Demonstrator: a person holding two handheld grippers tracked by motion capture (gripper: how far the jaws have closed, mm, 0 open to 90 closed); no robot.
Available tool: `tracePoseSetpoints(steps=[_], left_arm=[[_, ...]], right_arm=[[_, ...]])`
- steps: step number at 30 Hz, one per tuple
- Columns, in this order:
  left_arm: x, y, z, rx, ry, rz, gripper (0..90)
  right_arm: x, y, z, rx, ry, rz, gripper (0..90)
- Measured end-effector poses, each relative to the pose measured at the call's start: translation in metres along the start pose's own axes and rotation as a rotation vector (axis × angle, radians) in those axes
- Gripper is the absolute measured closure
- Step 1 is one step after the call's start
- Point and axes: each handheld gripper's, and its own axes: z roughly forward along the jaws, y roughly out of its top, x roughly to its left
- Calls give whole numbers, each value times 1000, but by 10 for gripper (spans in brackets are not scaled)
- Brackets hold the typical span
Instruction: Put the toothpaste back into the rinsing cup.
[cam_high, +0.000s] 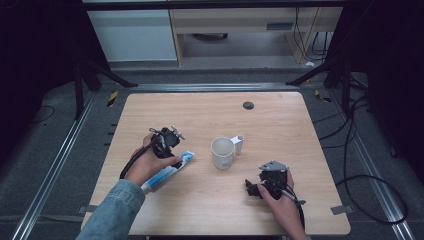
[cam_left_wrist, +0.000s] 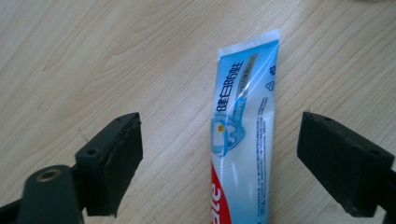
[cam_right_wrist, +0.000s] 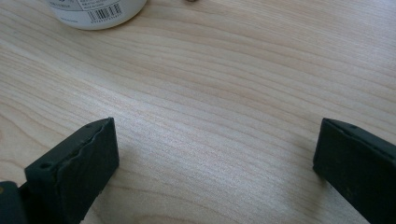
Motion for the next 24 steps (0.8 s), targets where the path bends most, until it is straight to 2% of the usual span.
tracePoseSetpoints(steps=[6, 14, 18, 20, 24], left_arm=[[-3, 6, 10, 61, -41, -13, 255], [-1, 9, 27, 125, -61, -20, 296], [1, 9, 33, 137, -62, -33, 320], [3, 9, 36, 140, -78, -39, 328], [2, 9, 39, 148, -80, -34, 347]], right_arm=[[0, 0, 0, 0, 0, 0, 4], [0, 0, 0, 0, 0, -2, 4], [0, 0, 0, 0, 0, -2, 4], [0, 0, 0, 0, 0, -2, 4], [0, 0, 0, 0, 0, -1, 4]])
